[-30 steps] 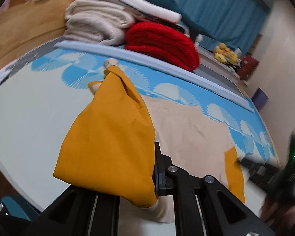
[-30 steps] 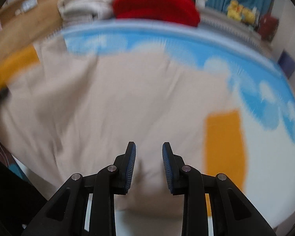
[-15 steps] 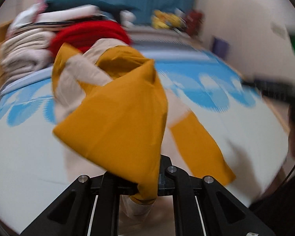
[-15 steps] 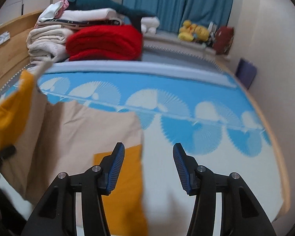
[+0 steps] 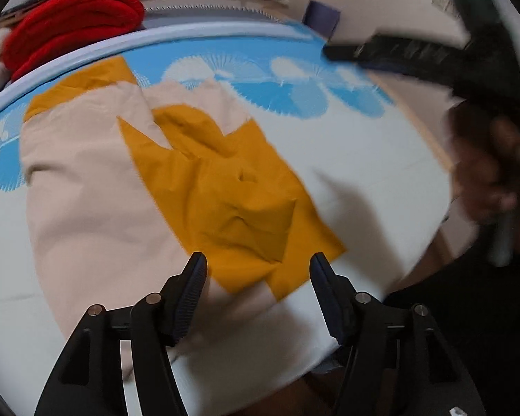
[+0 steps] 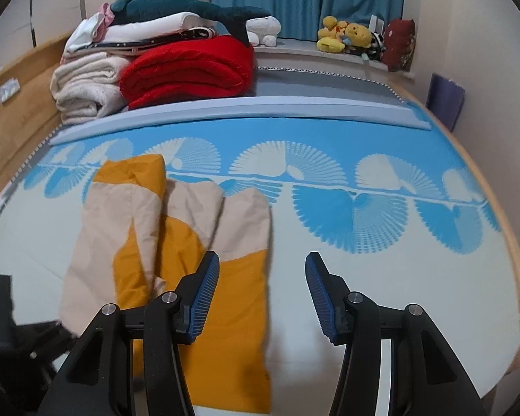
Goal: Fold large clothes
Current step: 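Fold the held side panel across the bundle and open the left tool, then grasp the other orange side with the right tool and fold it over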
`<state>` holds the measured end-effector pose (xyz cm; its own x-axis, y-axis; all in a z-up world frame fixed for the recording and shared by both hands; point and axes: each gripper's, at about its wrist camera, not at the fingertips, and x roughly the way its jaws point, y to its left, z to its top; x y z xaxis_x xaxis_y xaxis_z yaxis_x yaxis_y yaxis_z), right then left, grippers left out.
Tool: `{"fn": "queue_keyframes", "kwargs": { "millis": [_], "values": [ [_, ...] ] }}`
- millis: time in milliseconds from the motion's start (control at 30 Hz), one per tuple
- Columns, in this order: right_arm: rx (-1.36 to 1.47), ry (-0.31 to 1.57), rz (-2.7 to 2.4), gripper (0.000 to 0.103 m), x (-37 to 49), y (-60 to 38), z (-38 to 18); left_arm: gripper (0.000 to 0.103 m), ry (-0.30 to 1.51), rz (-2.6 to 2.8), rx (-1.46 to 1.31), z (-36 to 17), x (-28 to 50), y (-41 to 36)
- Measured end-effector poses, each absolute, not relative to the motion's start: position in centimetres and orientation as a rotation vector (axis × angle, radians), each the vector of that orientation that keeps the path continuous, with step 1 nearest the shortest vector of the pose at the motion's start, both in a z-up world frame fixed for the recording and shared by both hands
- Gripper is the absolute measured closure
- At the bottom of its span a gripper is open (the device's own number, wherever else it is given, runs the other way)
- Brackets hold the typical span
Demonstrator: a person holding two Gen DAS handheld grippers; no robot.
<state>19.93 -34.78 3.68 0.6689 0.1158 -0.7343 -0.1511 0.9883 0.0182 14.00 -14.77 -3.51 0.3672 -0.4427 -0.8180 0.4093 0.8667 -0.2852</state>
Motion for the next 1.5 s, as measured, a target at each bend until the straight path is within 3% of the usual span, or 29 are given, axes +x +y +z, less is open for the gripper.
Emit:
{"fn": "queue_keyframes", "kwargs": {
  "millis": [333, 567, 667, 1000, 1267, 1300, 1367, 1433, 1500],
  "values": [
    [0.186, 0.937, 0.349, 0.038, 20.8, -31.8, 2.1, 0.045, 0.883, -0.273, 0.062, 4.7, 15.3, -5.3],
    [0.183, 1.016, 0.419, 0.038, 21.3, -29.5, 0.5, 0.045, 0.942, -0.147, 0.002, -0.3, 17.8, 1.9],
    [0.193, 1.067, 0.445, 0.037, 21.6, -28.8, -0.6, 0.051, 1.025, -0.096, -0.079, -1.8, 18.8, 3.3],
    [0.113, 1.432, 0.447, 0.033, 22.8, -25.8, -8.6, 0.050, 1.088, -0.091, -0.082, -3.4, 20.8, 1.6],
    [0.103, 1.448, 0.407, 0.033, 24.0, -24.1, -9.5, 0.050, 1.126, -0.069, -0.123, -4.2, 21.5, 1.0],
    [0.089, 1.444, 0.412, 0.034, 24.0, -23.6, -9.4, 0.050, 1.130, -0.065, -0.124, -4.3, 21.6, 1.0],
    [0.047, 1.418, 0.416, 0.052, 23.8, -22.8, -8.9, 0.050, 1.137, -0.060, -0.133, -4.4, 21.7, 1.3],
    [0.043, 1.387, 0.442, 0.079, 23.5, -22.4, -8.1, 0.050, 1.143, -0.049, -0.145, -4.6, 21.8, 1.6],
    [0.016, 1.334, 0.472, 0.085, 23.2, -21.8, -6.8, 0.050, 1.145, -0.039, -0.155, -4.6, 21.9, 1.8]
  ]
}}
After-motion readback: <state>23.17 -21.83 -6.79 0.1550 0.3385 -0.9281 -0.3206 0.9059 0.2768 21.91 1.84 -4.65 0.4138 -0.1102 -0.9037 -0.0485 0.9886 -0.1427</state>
